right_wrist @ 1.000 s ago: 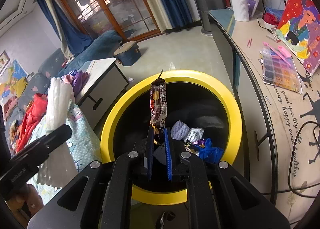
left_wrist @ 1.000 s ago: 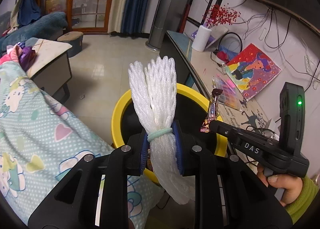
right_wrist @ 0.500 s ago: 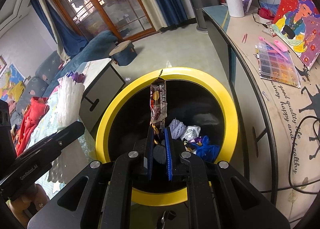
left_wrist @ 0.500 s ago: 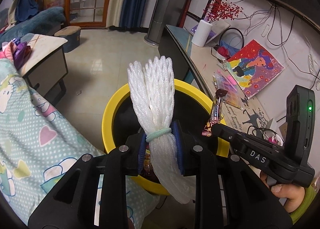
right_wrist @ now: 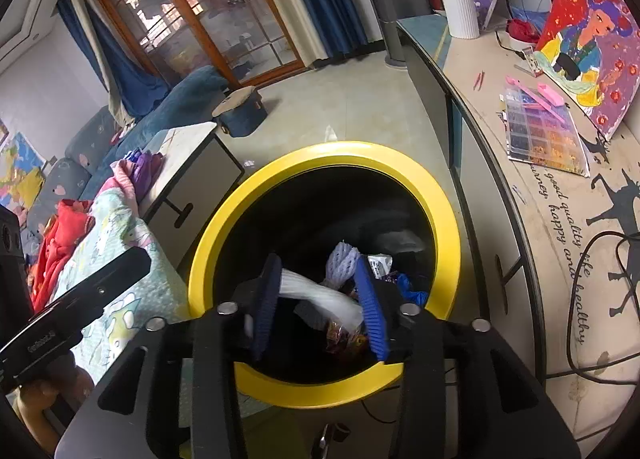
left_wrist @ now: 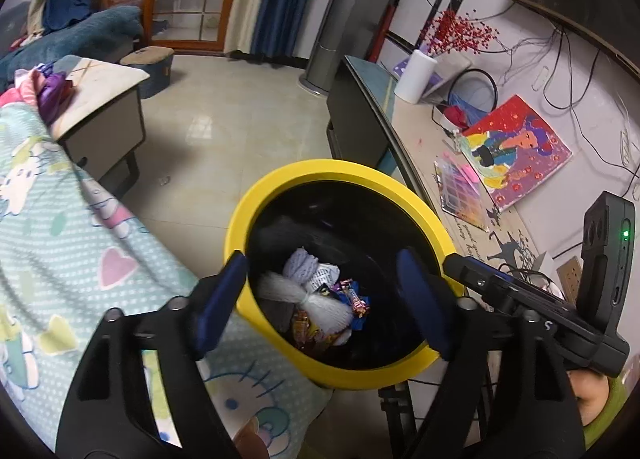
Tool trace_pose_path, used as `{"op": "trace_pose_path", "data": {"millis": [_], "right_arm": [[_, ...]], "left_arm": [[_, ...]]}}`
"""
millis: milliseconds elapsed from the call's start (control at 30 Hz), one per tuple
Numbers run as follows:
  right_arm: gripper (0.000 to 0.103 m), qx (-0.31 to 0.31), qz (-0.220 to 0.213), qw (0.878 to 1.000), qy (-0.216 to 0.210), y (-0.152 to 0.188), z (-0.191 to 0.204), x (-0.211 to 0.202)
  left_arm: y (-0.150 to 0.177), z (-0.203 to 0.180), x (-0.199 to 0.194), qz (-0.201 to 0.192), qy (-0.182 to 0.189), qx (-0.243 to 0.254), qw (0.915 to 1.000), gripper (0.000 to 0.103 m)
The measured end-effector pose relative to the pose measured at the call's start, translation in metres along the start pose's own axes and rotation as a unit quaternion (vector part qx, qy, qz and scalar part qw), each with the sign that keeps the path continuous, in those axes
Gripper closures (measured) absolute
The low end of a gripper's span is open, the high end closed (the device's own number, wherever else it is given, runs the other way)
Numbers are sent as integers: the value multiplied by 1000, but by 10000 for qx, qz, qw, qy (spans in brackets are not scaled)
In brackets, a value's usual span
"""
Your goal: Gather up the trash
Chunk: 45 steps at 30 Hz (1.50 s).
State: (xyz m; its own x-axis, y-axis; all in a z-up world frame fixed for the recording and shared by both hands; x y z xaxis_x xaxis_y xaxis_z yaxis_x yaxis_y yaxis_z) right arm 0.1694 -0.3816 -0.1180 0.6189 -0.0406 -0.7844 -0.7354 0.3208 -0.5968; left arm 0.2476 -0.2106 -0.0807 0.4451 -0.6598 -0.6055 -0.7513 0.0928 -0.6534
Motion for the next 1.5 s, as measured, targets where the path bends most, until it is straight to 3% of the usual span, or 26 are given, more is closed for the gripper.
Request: {"op": "trace_pose_path", "data": {"millis": [100, 233, 467, 667, 900, 1167, 1500], "right_arm": [[49, -103, -96, 9999, -17, 0, 7, -10], [33, -281, -220, 9994, -40, 1, 21, -25], [8, -688, -529, 9962, -83, 11, 63, -56], [6, -960, -699, 9928, -184, 25, 91, -79], [6, -1337, -1456, 9803, -70, 48, 118, -121], [6, -1326, -2279, 9646, 9, 84, 131, -166], [6, -1409, -2754, 9508, 146, 114, 137, -184]], "left_arm": [[1, 5, -12, -63, -92, -53, 9999, 19], [4, 13, -43, -361, -174, -123, 9991, 11], [17, 28, -93, -613, -520, -136, 9967, 11], [34, 40, -138, -941, -735, -206, 9926, 11], [59, 43, -185, -1325, -996, -243, 9859, 11], [88, 30, -226, -1733, -1423, 128, 9745, 11], [107, 9, -250, -2099, -1377, 484, 9668, 11]]}}
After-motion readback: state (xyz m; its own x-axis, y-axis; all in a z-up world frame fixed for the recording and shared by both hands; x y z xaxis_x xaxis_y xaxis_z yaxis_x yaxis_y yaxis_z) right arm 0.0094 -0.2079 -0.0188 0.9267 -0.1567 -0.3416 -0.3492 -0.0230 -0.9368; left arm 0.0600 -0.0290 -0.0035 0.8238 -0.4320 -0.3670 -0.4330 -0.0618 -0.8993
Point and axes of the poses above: each gripper's, at about its wrist camera, not at the fingertips, and x roughly the way its jaws point, z to its left, y to its underside, the point moved 3 cm from there along x, roughly the way its jaws point, and after that the axes turned 15 degrees about y, right-handed, at the moved point
